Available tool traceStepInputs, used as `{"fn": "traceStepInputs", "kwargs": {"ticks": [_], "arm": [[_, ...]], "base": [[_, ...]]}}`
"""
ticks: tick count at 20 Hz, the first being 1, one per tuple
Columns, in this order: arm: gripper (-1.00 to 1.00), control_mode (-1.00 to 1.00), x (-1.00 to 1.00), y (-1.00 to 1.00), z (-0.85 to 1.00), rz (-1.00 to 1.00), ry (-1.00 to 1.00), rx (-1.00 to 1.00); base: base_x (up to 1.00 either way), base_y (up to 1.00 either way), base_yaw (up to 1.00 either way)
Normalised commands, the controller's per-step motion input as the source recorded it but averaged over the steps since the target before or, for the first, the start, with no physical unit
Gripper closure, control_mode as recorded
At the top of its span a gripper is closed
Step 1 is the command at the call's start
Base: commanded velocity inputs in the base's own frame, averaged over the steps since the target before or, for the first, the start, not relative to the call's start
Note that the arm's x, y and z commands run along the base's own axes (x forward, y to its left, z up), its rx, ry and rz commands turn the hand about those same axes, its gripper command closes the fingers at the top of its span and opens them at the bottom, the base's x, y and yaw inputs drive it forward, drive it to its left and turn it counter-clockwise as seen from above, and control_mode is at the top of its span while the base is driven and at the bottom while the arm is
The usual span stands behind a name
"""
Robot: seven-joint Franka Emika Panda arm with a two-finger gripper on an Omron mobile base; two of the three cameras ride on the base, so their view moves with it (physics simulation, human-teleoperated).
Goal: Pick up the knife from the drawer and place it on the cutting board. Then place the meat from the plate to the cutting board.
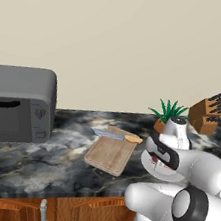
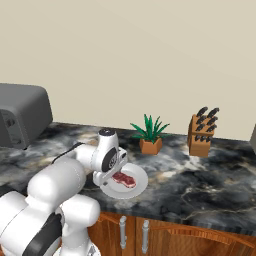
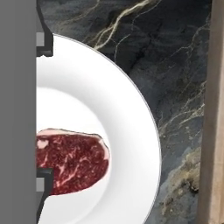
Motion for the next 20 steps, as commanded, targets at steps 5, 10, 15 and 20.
{"fn": "traceStepInputs", "kwargs": {"ticks": [5,10,15,20], "arm": [[-1.0,-1.0,0.06,-0.07,0.0,0.0,0.0,0.0],[-1.0,-1.0,0.09,-0.01,-0.03,0.0,0.0,0.0],[-1.0,-1.0,0.12,0.0,-0.08,0.0,0.0,0.0],[-1.0,-1.0,0.13,0.0,-0.11,0.0,0.0,0.0]], "base": [[0.0,0.0,0.0],[0.0,0.0,0.0],[0.0,0.0,0.0],[0.0,0.0,0.0]]}}
